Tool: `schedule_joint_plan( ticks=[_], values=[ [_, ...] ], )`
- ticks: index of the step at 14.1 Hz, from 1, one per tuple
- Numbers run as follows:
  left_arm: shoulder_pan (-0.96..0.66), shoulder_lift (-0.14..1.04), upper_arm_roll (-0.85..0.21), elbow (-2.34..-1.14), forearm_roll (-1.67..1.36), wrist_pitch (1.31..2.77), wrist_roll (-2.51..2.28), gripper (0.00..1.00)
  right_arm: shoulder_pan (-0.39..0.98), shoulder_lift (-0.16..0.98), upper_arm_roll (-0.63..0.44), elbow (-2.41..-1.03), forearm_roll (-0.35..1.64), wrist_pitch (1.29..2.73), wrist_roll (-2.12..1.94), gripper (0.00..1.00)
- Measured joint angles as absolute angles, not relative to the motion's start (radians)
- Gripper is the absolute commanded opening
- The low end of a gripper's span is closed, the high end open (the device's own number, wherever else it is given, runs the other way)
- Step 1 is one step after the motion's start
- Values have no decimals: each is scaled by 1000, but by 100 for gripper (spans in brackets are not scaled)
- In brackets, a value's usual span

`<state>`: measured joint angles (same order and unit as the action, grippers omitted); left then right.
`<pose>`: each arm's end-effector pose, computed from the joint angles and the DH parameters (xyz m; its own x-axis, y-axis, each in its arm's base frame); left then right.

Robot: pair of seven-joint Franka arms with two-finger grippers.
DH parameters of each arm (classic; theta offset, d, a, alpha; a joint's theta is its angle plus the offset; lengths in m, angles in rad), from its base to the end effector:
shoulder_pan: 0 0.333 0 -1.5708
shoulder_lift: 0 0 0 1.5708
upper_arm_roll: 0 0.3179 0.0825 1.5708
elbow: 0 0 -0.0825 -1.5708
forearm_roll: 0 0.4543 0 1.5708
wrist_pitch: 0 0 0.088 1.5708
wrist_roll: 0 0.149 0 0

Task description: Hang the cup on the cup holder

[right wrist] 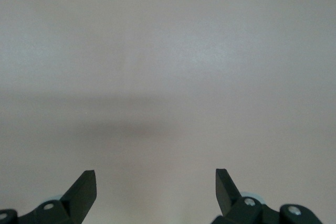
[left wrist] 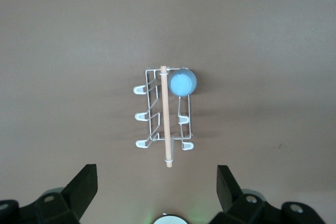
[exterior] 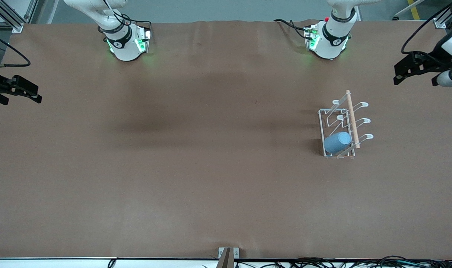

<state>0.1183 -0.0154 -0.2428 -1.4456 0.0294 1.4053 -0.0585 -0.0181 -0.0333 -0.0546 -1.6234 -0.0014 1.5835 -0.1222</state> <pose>0.5960 -0.0710 0.6462 0.9979 -0.0610 -0.0233 -0.0618 -0.9975 -0.0342 0.6130 -0.0453 0.5776 0.9988 0.0495 -0.0065 0.0495 -0.9988 -0.0012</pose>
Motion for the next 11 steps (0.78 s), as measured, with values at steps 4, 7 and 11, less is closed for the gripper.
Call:
schedule_joint_plan(
  ticks=[4, 7, 11],
  values=[
    [116, -117, -241, -1593, 19, 1477, -67, 100, -18, -33, -55, -1623, -1, 1584, -122, 100],
    [115, -161, -236, -1644, 8, 1492, -65, 100, -18, -32, -55, -1623, -1, 1584, -122, 100],
    [79, -164, -199, -1655, -14, 1493, -64, 100, -18, -31, -55, -1623, -1, 1587, -122, 100]
  ],
)
